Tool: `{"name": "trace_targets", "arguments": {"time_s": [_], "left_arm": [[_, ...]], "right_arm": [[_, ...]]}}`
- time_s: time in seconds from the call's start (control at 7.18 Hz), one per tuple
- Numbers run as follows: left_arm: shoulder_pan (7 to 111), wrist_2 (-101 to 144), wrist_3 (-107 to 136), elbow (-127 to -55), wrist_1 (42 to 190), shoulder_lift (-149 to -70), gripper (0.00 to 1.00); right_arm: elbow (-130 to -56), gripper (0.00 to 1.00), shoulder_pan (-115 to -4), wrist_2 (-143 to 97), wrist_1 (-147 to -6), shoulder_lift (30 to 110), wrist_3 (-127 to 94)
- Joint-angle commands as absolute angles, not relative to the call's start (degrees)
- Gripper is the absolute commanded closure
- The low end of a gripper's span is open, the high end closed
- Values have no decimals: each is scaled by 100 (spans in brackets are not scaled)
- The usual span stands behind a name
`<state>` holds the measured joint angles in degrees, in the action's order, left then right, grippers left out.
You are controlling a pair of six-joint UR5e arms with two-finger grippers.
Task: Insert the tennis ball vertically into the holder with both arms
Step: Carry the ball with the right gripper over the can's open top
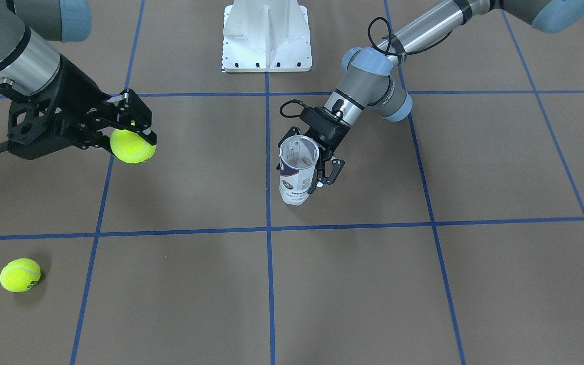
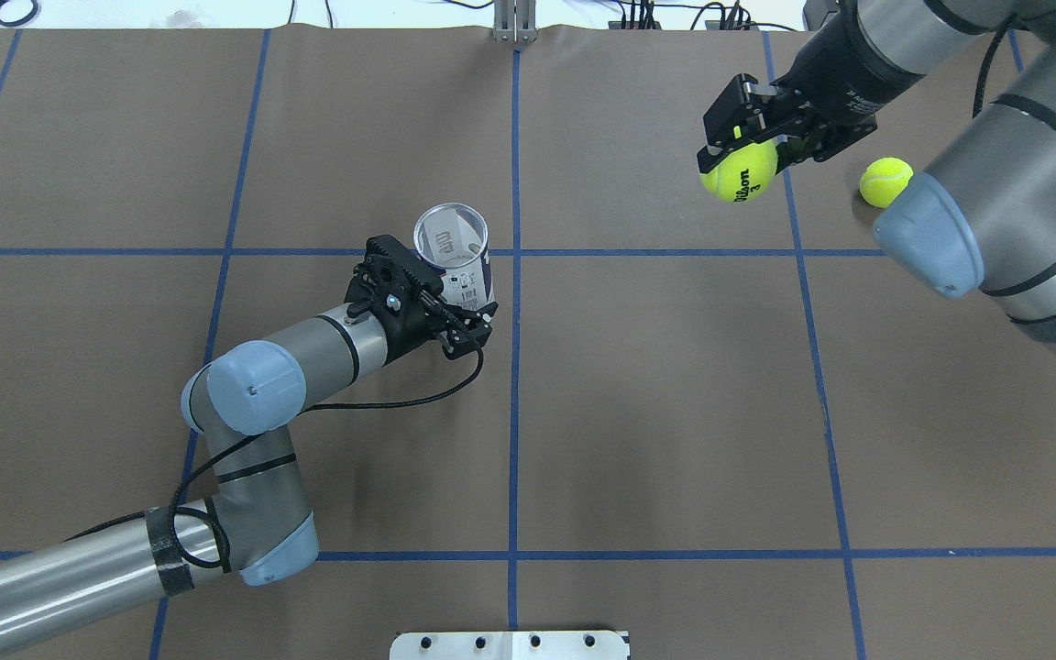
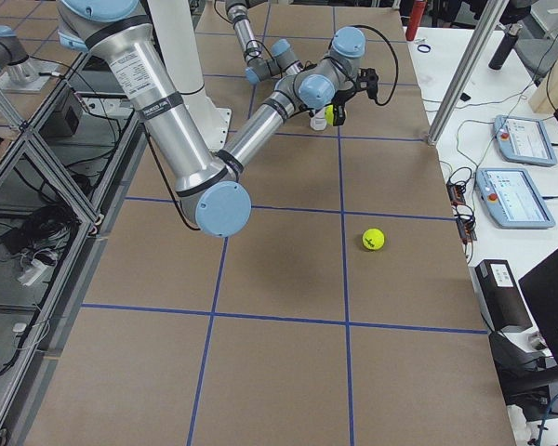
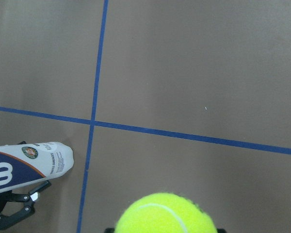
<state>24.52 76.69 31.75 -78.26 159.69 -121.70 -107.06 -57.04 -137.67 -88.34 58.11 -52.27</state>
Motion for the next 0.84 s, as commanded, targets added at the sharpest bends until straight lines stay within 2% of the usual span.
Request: {"name": "trace_targets", "arguments": {"time_s": [0.0,0.7], "left_arm": [[2443,7577,3173,-7727,15987,-12173,1],[2443,7567,3190,-7708,16005,-12173,1]], "right_arm": [[-10679,100,-5468,-13702,-8833,5599,-5458],[-10591,100,-5064,-13396,-8833,4976,-6002]]}}
